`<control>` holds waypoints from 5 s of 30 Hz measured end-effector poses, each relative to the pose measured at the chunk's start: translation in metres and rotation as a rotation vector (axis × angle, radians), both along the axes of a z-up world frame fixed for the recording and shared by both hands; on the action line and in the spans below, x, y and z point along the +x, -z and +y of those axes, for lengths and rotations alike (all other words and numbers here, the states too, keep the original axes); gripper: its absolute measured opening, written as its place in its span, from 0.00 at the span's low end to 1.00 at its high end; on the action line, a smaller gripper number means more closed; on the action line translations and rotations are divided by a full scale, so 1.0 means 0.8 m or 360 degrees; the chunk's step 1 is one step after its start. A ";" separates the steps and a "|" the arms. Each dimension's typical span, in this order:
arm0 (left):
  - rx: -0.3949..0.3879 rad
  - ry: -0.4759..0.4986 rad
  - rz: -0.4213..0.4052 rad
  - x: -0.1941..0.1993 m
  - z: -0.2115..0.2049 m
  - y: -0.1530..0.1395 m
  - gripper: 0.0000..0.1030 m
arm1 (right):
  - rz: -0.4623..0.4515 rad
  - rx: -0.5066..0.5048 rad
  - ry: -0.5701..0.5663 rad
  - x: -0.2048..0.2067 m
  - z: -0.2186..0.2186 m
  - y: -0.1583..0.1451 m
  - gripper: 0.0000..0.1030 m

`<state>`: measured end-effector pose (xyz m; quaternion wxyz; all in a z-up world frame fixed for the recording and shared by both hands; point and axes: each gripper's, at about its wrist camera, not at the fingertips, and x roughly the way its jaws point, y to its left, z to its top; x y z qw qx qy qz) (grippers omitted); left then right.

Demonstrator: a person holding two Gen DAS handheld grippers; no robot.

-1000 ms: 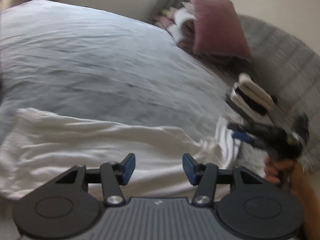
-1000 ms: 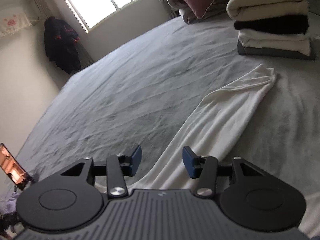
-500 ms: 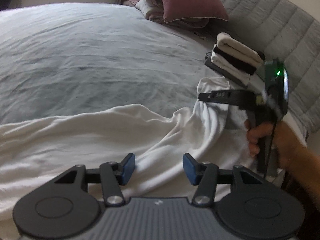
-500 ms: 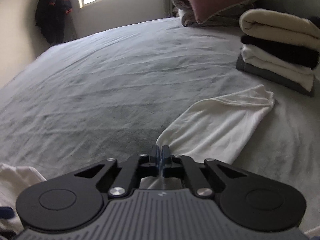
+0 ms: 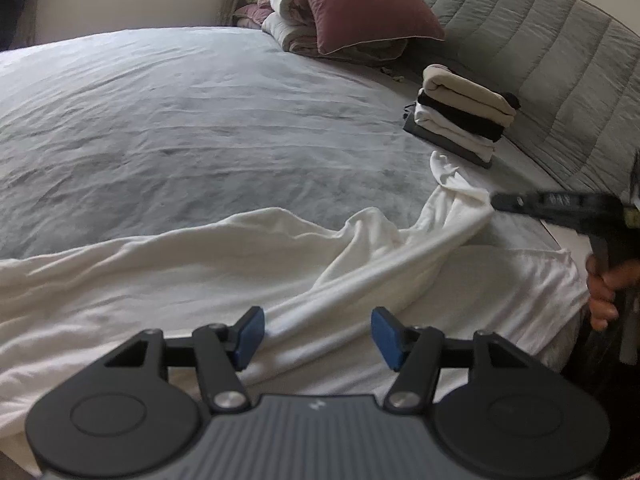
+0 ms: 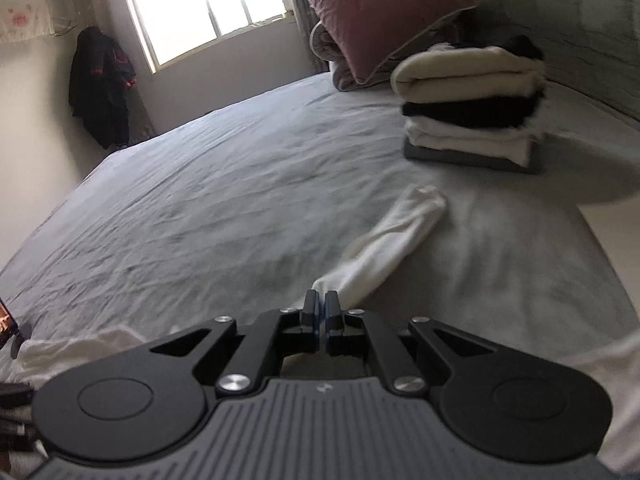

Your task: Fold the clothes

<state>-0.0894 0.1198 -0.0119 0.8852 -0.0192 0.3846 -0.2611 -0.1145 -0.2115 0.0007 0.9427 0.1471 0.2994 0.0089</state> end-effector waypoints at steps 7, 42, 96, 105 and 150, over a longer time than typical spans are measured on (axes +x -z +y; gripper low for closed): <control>0.0046 0.0101 -0.0084 -0.016 -0.013 -0.004 0.59 | 0.0130 -0.0008 0.0015 -0.033 -0.008 0.040 0.00; -0.0102 0.0473 -0.0128 0.035 -0.196 0.019 0.50 | 0.0033 0.0563 0.0282 0.119 -0.118 0.053 0.42; -0.0312 0.0461 0.0081 0.004 -0.242 0.055 0.02 | 0.0235 0.0923 0.0173 0.099 -0.138 0.062 0.36; -0.0361 0.0378 0.0040 0.008 -0.232 0.043 0.02 | 0.0122 0.0627 0.0230 0.113 -0.117 0.038 0.02; -0.0282 0.0784 0.0047 -0.069 -0.239 0.020 0.03 | -0.0044 0.0149 0.0371 -0.135 -0.202 -0.009 0.02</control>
